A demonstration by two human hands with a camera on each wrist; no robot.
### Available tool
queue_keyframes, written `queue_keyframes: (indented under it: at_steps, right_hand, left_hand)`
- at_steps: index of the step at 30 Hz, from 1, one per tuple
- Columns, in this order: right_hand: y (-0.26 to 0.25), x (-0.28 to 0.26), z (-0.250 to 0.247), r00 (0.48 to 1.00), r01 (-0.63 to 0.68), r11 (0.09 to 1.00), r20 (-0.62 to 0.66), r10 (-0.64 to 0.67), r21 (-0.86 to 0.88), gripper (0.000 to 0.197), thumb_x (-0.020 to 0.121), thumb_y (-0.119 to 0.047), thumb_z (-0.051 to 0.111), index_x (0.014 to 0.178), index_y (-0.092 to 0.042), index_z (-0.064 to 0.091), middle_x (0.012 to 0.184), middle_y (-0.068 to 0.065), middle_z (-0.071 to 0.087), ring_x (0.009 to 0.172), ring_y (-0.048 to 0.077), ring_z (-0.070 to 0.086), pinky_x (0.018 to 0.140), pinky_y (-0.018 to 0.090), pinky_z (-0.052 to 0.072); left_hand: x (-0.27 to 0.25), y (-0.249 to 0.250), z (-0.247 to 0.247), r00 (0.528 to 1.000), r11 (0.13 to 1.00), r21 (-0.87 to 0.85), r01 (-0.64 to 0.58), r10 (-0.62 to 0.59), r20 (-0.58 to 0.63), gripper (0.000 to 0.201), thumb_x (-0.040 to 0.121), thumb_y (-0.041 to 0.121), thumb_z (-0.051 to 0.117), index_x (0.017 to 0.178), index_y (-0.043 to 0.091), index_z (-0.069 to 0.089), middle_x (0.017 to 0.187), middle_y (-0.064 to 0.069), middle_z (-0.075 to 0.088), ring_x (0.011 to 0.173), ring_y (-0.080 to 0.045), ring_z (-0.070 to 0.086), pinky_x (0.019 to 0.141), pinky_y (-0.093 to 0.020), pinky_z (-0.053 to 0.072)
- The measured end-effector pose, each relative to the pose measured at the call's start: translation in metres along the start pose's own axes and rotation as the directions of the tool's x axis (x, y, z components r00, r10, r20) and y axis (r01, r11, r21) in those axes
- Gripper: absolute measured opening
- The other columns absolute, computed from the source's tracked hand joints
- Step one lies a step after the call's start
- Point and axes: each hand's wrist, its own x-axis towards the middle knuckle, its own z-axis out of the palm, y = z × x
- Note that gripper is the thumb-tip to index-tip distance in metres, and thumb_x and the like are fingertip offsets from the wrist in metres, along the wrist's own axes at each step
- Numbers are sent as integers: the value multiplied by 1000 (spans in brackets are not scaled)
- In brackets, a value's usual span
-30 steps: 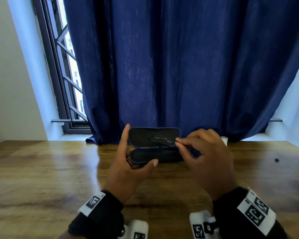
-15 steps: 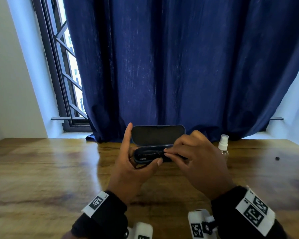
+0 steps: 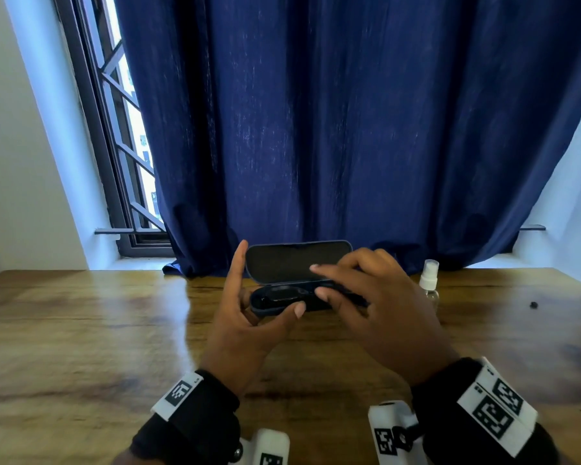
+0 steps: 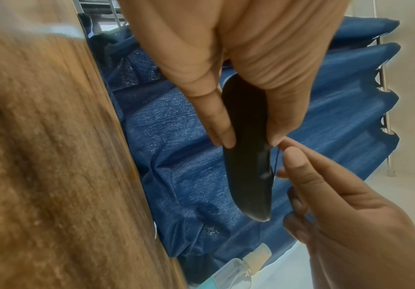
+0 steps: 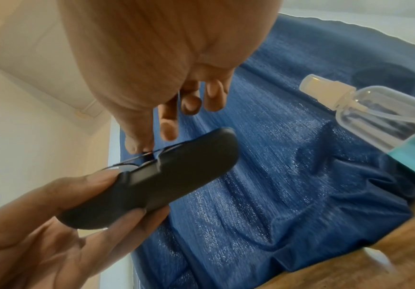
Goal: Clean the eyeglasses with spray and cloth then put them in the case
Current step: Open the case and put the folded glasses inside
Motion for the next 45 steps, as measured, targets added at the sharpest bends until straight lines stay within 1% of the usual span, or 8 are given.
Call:
queue_keyframes:
  at_steps: [4,9,12,17,24,30,39,45]
  right_hand:
    - [5,2,-5,957,-202,969,-183,226,140,60,89,-60,58,143,-36,52,122,-15,42,113,5,40,92,23,40]
    - [14,-1,1,883,-453,740,135,450,497,127,54,-80,73,156,-50,5,158,-15,26,138,10,37,112,47,43]
    - [17,0,4,887,-459,656,266,377,599,140,52,-64,84,157,-47,-6,149,-23,43,125,-5,52,111,36,47]
    - [27,-2,11,925,-368,665,180,335,650,127,53,-61,89,156,-50,15,133,-15,59,122,4,58,105,33,50]
    - [19,-3,11,972,-234,801,102,214,551,60,67,-47,85,123,-35,68,118,-15,61,113,-1,57,91,6,43]
    - [21,-3,9,968,-249,811,161,192,529,49,72,-46,82,119,-34,71,115,-19,66,110,-3,60,90,6,44]
    - [15,-2,8,979,-204,840,114,169,502,31,76,-36,84,105,-38,73,98,-18,69,98,1,64,83,7,45]
    - [15,-2,12,972,-212,914,174,159,346,39,79,-45,81,116,-40,71,106,-23,67,103,-5,57,86,7,38]
  left_hand:
    - [0,0,-2,1000,999,-31,15,-16,-24,106,79,6,80,155,44,17,104,7,78,98,-10,75,81,-18,58]
    - [1,1,-2,998,988,-142,54,-57,-13,104,76,9,78,153,49,22,113,10,77,110,-16,72,97,-41,57]
    - [1,2,-1,998,983,-170,63,-63,7,101,75,10,76,152,47,23,112,14,77,109,-14,73,96,-41,58]
    - [3,-2,-2,996,962,-258,89,-94,-6,101,67,17,80,149,48,30,111,13,76,108,-23,73,85,-43,62]
    - [5,-9,-8,995,974,-206,92,-95,-6,59,65,33,78,122,25,64,107,-4,76,100,-24,75,77,-36,64]
    - [4,-6,-8,999,996,-82,32,-31,12,50,71,27,76,120,22,64,106,7,71,91,-19,76,64,-31,64]
    - [6,-8,-13,1000,999,-42,-1,1,-17,34,74,24,76,105,11,69,108,-14,65,93,-26,73,64,-34,64]
    - [6,-15,-11,996,993,-81,82,-85,-29,36,73,20,78,107,10,70,109,-13,68,92,-23,75,67,-33,64]
